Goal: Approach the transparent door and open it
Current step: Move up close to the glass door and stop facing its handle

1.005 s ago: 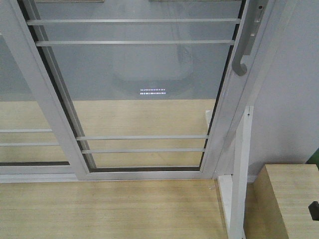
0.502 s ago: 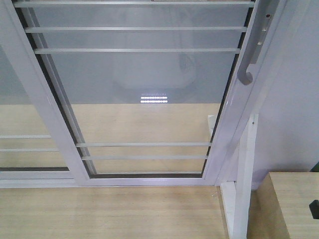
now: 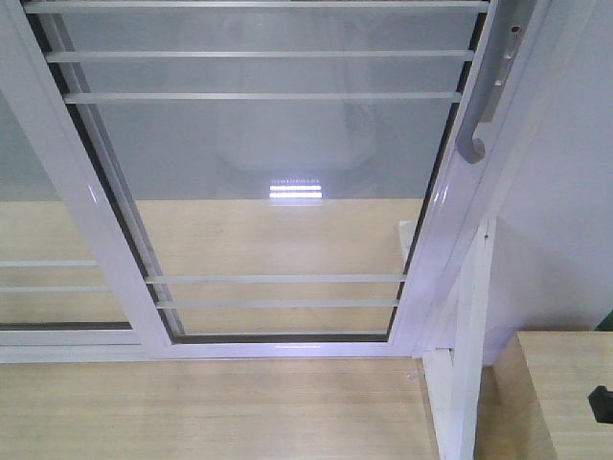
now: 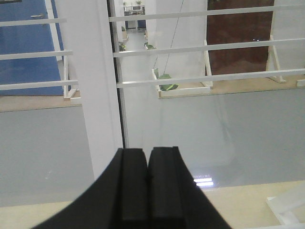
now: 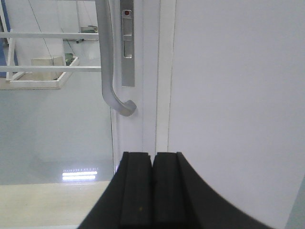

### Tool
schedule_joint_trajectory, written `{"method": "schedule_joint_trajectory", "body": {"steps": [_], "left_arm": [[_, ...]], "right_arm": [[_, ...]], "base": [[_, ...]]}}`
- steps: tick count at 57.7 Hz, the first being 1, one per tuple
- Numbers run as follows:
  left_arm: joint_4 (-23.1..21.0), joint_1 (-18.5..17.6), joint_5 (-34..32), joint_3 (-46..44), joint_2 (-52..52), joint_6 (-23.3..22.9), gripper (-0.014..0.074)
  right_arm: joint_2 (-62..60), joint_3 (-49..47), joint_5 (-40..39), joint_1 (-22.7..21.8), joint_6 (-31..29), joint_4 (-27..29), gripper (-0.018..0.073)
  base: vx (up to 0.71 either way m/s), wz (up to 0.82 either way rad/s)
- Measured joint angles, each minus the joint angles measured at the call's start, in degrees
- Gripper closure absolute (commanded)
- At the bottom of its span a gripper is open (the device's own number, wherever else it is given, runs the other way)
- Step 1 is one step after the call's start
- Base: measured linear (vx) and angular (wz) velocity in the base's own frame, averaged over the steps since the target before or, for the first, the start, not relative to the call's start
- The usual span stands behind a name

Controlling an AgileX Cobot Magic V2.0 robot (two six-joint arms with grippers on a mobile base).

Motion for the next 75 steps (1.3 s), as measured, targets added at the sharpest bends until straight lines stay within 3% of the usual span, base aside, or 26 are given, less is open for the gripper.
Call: {"method": "schedule_joint_trajectory", "body": {"steps": [45,57,66,75], "left_arm": [[0.0,0.0,-0.8,0.0,0.0,0.0,0.0603],[0.0,0.0,-4.4,0.0,0.0,-2.8,0.0603],[0.0,0.0,-13.4,0.0,0.0,-3.7,0.0603],[0.0,0.0,-15.2,-5.4,0.0,-3.9,0.0603]], "right_arm": [[0.0,0.0,-2.2,0.0,0.0,0.0,0.0568],[0.0,0.0,-8.0,0.0,-0.3,-1.4,0.0567],[0.0,-0.3,-15.5,-0.1,3.3,1.0,0.0565],[0.1,-8.0,-14.3,-0.1,4.1,0.1,0.0565]], "base": [[0.00,0.00],[0.00,0.00],[0.00,0.00],[0.00,0.00]]}}
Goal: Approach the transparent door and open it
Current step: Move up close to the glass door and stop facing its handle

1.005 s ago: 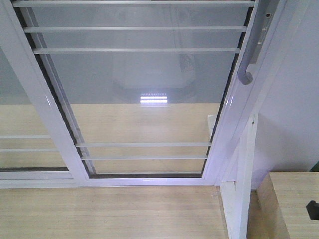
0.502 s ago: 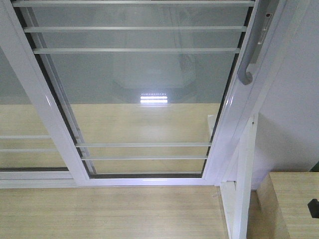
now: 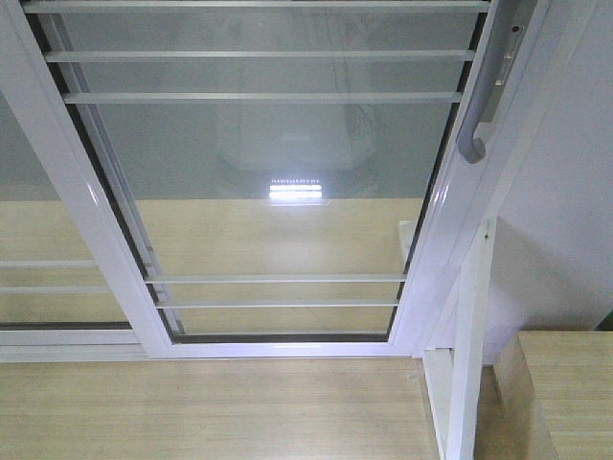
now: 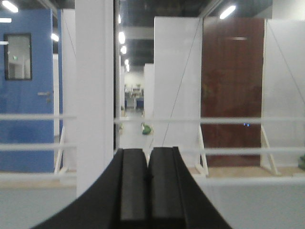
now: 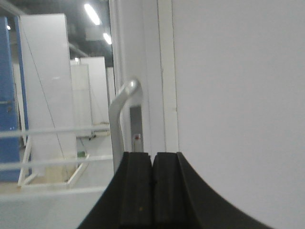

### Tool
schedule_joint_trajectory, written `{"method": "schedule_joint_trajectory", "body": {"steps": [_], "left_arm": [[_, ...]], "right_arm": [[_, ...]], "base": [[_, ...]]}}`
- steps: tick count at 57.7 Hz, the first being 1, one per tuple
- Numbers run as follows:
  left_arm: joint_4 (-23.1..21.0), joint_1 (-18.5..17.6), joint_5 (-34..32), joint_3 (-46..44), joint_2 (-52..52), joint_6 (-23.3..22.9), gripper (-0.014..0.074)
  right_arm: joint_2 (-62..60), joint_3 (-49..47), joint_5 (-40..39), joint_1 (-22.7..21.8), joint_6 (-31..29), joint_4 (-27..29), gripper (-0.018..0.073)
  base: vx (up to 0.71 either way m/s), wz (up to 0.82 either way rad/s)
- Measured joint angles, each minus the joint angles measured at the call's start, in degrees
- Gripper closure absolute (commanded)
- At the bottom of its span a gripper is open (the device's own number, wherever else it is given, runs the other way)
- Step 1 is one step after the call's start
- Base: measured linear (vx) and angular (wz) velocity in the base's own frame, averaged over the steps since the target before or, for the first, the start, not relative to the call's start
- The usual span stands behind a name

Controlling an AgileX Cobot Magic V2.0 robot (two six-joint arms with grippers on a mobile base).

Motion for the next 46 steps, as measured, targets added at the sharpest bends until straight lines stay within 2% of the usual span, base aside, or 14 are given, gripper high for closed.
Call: {"method": "schedule_joint_trajectory", "body": {"steps": [12,21,29,37,46], "left_arm": [[0.0,0.0,4.5,-16.2,5.6,1.9,0.0603],[0.0,0.0,8.6,-25.5,16.2,4.3,0.0603],[0.0,0.0,9.0,-27.2,25.3,4.6,0.0602],[0.0,0.0,12.3,-27.2,32.9,4.6,0.0581],[0.0,0.0,14.6,-27.2,37.8,4.5,0.0482]], "right_arm": [[6.1,-17.5,8.7,0.0,0.0,-5.2,0.0565],[15.5,-23.9,11.3,0.0,0.0,-9.1,0.0565],[25.4,-24.2,11.1,0.0,0.4,-10.2,0.0561],[33.9,-24.2,11.3,0.0,0.4,-10.4,0.0533],[40.0,-24.2,11.3,0.0,0.6,-10.4,0.0443]], "base": [[0.00,0.00],[0.00,0.00],[0.00,0.00],[0.00,0.00],[0.00,0.00]]}}
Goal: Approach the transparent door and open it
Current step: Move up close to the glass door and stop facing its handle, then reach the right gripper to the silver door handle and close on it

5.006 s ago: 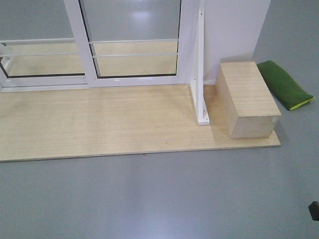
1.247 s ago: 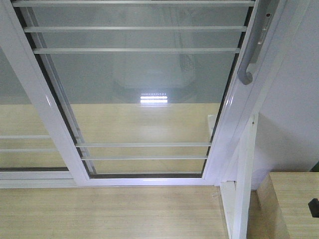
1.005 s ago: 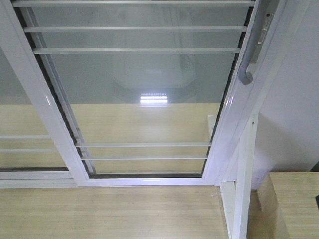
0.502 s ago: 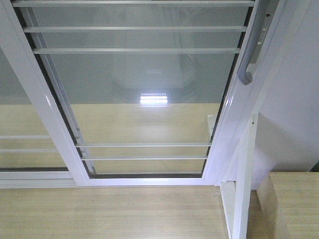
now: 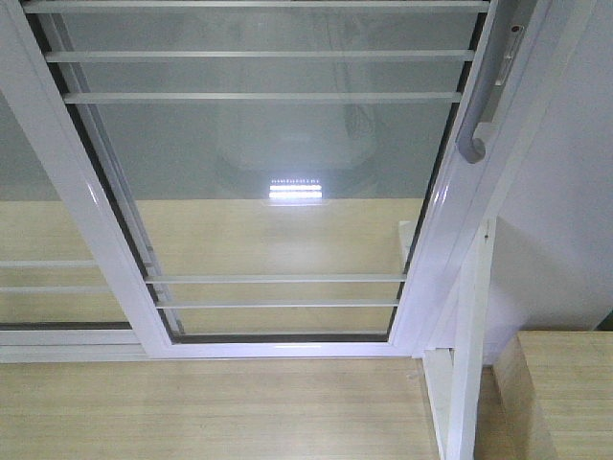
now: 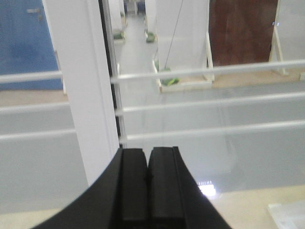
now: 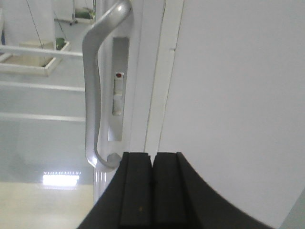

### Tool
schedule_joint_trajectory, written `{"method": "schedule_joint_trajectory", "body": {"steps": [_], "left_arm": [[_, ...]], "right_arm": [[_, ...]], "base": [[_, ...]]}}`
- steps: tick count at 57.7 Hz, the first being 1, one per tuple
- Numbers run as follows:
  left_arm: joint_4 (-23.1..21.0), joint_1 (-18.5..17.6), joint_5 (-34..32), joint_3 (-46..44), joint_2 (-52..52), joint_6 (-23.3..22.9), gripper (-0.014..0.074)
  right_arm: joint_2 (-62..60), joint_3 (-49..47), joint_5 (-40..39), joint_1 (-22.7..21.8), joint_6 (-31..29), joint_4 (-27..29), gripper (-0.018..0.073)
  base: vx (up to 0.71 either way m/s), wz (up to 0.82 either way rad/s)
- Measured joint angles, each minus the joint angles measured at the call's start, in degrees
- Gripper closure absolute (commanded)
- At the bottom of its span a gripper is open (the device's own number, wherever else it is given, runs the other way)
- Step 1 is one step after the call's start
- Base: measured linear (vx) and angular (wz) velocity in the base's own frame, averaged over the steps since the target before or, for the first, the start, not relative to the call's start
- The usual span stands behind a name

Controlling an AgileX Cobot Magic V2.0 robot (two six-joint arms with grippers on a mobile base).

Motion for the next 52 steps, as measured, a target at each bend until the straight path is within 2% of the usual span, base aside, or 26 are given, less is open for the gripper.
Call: {"method": "schedule_joint_trajectory", "body": {"steps": [14,22,28,34,43,52], "left_arm": [[0.0,0.0,1.5,0.0,1.0,0.0,0.0211],[0.0,0.0,4.1,0.0,1.0,0.0,0.0125],[0.0,0.0,4.9,0.0,1.0,0.0,0.0120],[0.0,0.0,5.2,0.0,1.0,0.0,0.0122],[0.0,0.0,5.5,0.0,1.0,0.0,0.0122],[0.0,0.0,5.5,0.0,1.0,0.0,0.0122]], "right_arm": [[3.4,0.0,0.0,0.0,0.0,-0.1,0.0164],[5.7,0.0,0.0,0.0,1.9,1.4,0.0055],[8.9,0.0,-0.3,0.0,4.4,4.8,0.0044],[14.1,0.0,-4.3,0.0,3.4,4.6,0.0043],[21.8,0.0,-17.9,0.0,2.6,-0.2,0.0046],[28.7,-0.1,-32.0,0.0,6.0,-6.6,0.0063]], "base": [[0.00,0.00],[0.00,0.00],[0.00,0.00],[0.00,0.00],[0.00,0.00],[0.00,0.00]]}}
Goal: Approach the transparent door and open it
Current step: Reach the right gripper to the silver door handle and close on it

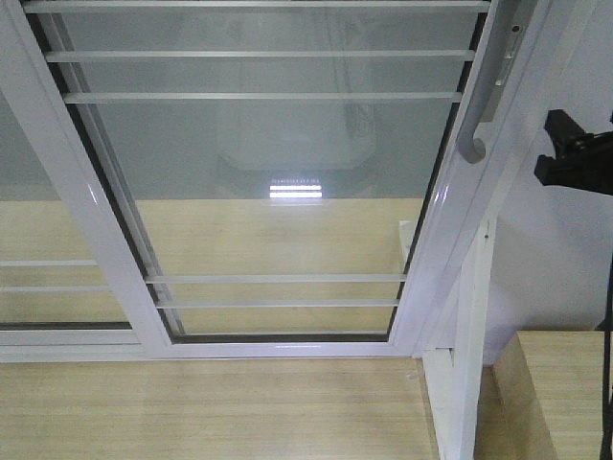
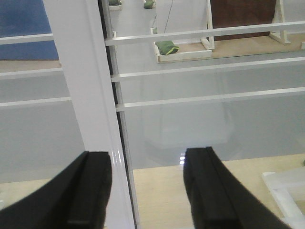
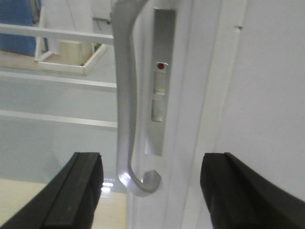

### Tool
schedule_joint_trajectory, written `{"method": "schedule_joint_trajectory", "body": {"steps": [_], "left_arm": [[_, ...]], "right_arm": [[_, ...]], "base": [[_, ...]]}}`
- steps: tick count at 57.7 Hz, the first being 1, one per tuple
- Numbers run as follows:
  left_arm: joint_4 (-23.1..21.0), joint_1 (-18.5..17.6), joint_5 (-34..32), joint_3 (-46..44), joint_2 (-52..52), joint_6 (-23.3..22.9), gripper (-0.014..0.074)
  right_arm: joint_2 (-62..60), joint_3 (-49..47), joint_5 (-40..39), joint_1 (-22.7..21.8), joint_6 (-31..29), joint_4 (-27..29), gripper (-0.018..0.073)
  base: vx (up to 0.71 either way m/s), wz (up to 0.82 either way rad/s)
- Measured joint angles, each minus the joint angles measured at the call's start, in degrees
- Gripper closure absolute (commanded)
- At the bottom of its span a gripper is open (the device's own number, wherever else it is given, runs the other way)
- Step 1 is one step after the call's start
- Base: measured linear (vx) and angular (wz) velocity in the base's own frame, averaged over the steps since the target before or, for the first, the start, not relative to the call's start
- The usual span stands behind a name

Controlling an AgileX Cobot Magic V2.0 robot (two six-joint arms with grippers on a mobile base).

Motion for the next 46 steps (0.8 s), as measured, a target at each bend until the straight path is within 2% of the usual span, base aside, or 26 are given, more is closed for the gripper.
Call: {"method": "schedule_joint_trajectory", "body": {"steps": [7,15,23,29,46], "left_arm": [[0.0,0.0,0.0,0.0,0.0,0.0,0.0121],[0.0,0.0,0.1,0.0,0.0,0.0,0.0121],[0.0,0.0,0.5,0.0,0.0,0.0,0.0121],[0.0,0.0,1.5,0.0,0.0,0.0,0.0121],[0.0,0.0,1.7,0.0,0.0,0.0,0.0121]], "right_arm": [[5.6,-0.1,-4.9,0.0,1.9,-3.9,0.0067],[10.9,-3.0,-7.1,0.0,2.1,-5.6,0.0067],[15.3,-8.6,-7.3,0.0,2.5,-5.7,0.0067],[18.3,-13.7,-7.0,0.0,5.0,-6.6,0.0067],[25.5,-25.0,-5.4,0.7,11.7,-12.6,0.0067]], "base": [[0.00,0.00],[0.00,0.00],[0.00,0.00],[0.00,0.00],[0.00,0.00]]}}
